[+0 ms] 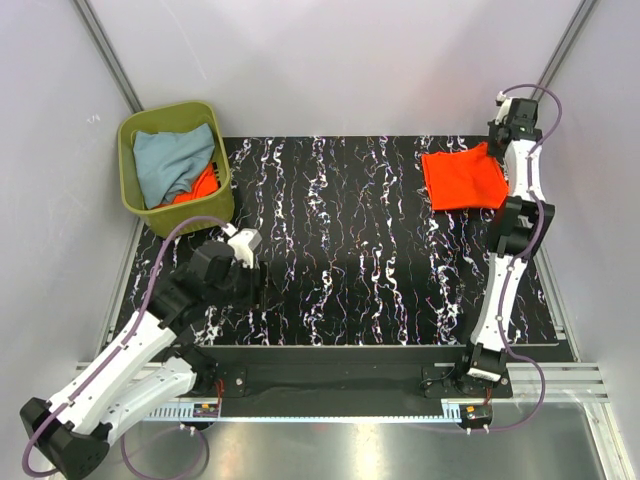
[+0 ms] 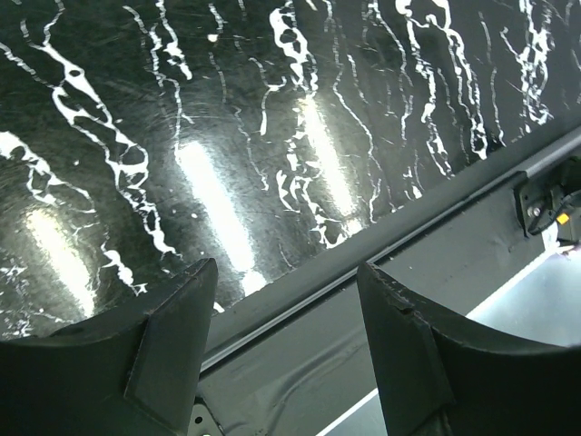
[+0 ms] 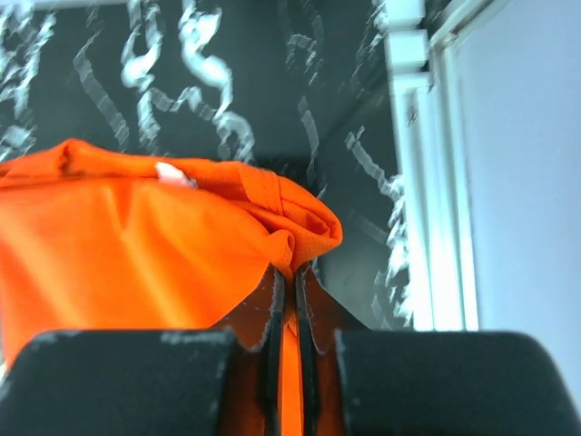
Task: Fold and stack the t-shirts
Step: Neatly place the folded tshirt to the corner
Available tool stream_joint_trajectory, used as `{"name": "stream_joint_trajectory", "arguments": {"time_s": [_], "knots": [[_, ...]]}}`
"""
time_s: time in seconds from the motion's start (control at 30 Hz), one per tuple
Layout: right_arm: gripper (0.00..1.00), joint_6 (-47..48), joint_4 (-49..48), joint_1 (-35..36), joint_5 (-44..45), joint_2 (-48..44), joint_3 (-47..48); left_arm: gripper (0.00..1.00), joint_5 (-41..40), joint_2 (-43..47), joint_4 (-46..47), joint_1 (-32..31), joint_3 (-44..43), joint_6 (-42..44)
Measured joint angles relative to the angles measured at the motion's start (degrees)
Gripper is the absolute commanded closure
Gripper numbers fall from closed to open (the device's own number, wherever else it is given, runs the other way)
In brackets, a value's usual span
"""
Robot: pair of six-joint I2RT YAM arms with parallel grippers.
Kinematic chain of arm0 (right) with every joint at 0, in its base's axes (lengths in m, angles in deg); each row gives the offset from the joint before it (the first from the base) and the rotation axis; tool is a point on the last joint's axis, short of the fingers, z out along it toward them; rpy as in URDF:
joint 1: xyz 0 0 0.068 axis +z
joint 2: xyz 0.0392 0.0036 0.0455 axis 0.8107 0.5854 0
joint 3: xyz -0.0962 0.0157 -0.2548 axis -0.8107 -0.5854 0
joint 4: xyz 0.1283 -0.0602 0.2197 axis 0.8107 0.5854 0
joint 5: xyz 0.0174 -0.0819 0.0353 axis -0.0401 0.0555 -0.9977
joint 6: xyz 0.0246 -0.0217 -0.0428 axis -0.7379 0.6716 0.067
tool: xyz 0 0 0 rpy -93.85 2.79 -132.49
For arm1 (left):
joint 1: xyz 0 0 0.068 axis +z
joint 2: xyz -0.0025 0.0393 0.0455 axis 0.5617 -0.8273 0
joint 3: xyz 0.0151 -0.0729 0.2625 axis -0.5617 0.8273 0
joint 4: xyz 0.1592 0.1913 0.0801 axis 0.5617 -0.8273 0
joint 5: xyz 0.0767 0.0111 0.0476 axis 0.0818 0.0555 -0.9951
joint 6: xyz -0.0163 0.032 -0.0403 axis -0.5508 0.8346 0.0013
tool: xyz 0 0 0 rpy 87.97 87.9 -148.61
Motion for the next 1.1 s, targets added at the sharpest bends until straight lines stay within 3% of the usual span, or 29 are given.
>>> {"name": "stream_joint_trajectory", "arguments": {"time_s": [0.2,0.7,1.1], "knots": [[1.00,-2.4,-1.7,-1.4,0.5,11.0,12.5,0.32,2.1,-2.2,0.6,0.1,0.0,0.5],[1.00,-15.5,-16.5,-1.8,6.2,18.9,15.6,0.33,1.9,-7.9,1.0,1.8,0.0,0.1],[0.99,-24.7,-21.5,-1.9,10.5,20.6,16.7,0.33,1.9,-9.5,3.5,2.3,0.0,-2.2]]}}
